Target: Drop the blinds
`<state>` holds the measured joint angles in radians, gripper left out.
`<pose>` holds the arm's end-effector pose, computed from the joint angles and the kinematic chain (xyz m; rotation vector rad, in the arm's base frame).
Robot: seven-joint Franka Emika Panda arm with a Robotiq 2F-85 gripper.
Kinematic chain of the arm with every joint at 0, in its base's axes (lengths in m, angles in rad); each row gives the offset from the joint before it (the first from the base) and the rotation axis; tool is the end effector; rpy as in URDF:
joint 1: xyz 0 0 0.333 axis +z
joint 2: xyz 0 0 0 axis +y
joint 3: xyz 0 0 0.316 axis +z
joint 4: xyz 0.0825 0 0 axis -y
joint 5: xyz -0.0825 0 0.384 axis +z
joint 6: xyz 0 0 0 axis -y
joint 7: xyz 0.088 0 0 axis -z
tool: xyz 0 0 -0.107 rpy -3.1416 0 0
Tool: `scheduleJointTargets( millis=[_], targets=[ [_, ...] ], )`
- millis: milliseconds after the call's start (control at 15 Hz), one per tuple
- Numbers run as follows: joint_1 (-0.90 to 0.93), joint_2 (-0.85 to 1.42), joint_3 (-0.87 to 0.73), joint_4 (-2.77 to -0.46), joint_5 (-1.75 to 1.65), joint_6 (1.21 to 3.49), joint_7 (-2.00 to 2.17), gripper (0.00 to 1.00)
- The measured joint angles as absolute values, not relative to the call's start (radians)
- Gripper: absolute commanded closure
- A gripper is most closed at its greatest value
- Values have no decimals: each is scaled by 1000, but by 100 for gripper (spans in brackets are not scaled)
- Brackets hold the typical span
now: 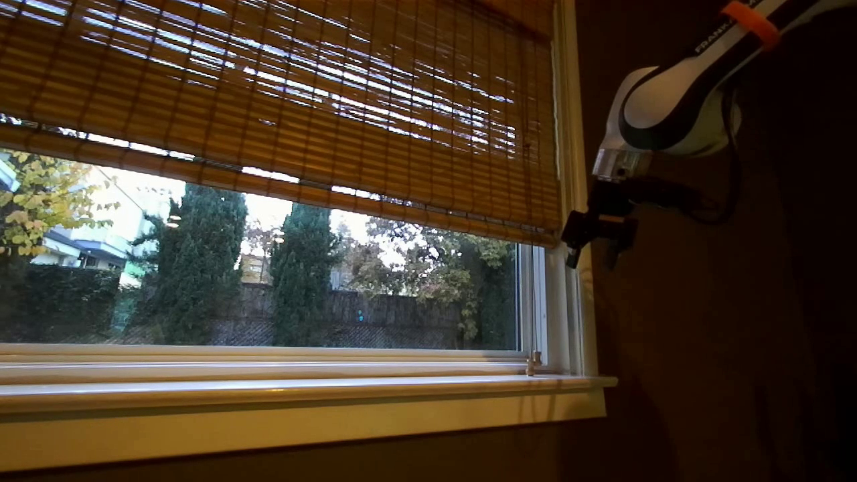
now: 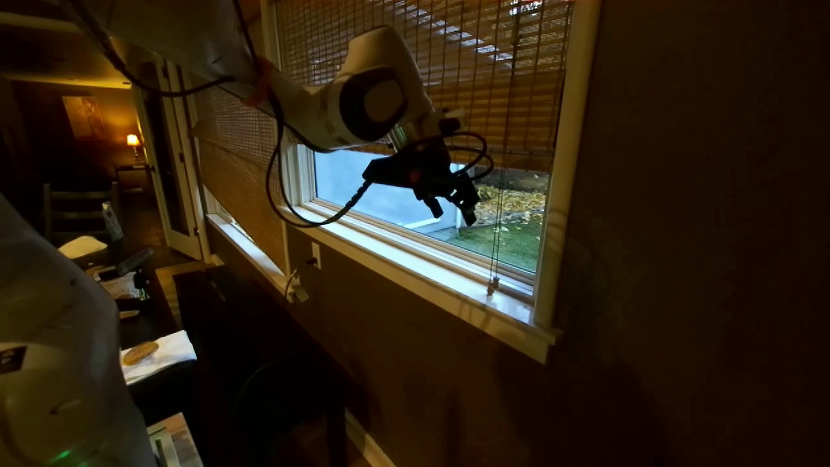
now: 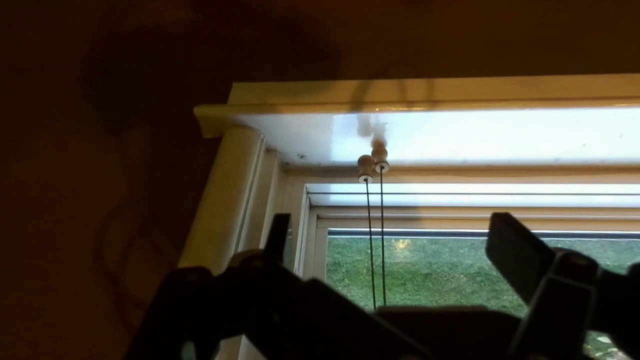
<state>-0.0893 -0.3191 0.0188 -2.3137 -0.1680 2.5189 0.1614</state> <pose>0.4918 -0.0325 0.5275 2.9188 -0.1767 0.7914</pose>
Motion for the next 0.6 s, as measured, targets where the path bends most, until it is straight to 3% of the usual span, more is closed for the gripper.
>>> scheduleJointTargets(
  millis=[467,600],
  targets=[
    [-88,-129,19,-2285,-166,2805,165,0],
    [-89,-62,18,-2255,-166,2872,164,9]
  ],
)
